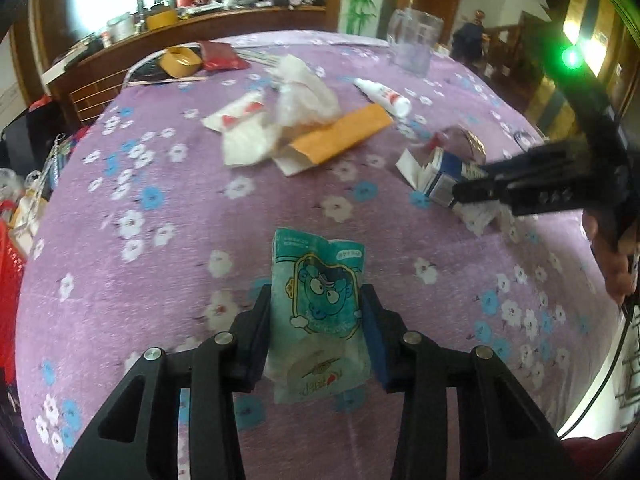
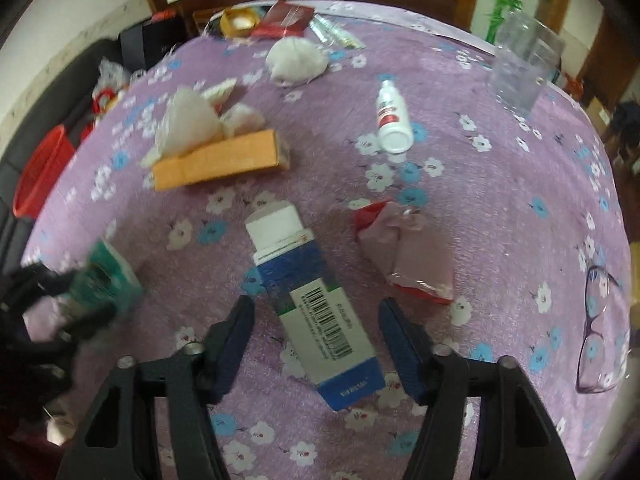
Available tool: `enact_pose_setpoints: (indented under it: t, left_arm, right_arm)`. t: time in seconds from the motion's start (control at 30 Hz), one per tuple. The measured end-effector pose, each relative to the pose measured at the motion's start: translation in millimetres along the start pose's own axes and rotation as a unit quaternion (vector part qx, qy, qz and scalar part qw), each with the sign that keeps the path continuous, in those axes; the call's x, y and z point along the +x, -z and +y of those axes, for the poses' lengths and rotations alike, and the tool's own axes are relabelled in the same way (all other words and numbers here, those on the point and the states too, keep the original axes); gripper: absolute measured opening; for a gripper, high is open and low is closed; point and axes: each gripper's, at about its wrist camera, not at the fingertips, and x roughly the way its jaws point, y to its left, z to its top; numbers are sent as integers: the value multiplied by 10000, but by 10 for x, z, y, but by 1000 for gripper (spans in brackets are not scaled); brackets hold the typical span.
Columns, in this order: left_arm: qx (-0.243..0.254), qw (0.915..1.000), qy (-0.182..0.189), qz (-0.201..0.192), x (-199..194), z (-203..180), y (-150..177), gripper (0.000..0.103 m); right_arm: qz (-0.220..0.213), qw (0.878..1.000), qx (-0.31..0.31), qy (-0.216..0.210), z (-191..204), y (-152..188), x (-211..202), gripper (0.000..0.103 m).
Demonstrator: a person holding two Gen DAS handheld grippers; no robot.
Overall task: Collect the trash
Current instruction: 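Grasp the teal cartoon packet with the left tool while the right tool approaches the white-blue box, then grasp the white-blue barcode box with the right tool while the left tool holds the packet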
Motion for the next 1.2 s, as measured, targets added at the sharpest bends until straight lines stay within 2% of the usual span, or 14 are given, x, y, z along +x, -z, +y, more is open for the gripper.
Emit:
enact_pose_setpoints:
  t: [0.03,0.13,0.4,0.57,1.2]
  left_arm:
    - [-54,10000,-14,-52,-43,32,6,40]
    - [-150,9997,-52,-168,-122,84,12,40]
    - [-294,9987,-94,-414,-340,199,20,40]
    - [-338,9980,-112,-527,-474,286,26,40]
    - [-342,9944,-271,-959,-986,769,48,40]
  right_arm:
    - [-2,10000,-1,51,26,9,-4,43]
    - [-101,9999,21,47,127,52,-62,42]
    - [-484,9969,513,-341,526,194,-385,42]
    - [-649,9941,757,-438,804,280,-534,42]
    - [-990,9918,678,-437,1507,123,-767,42]
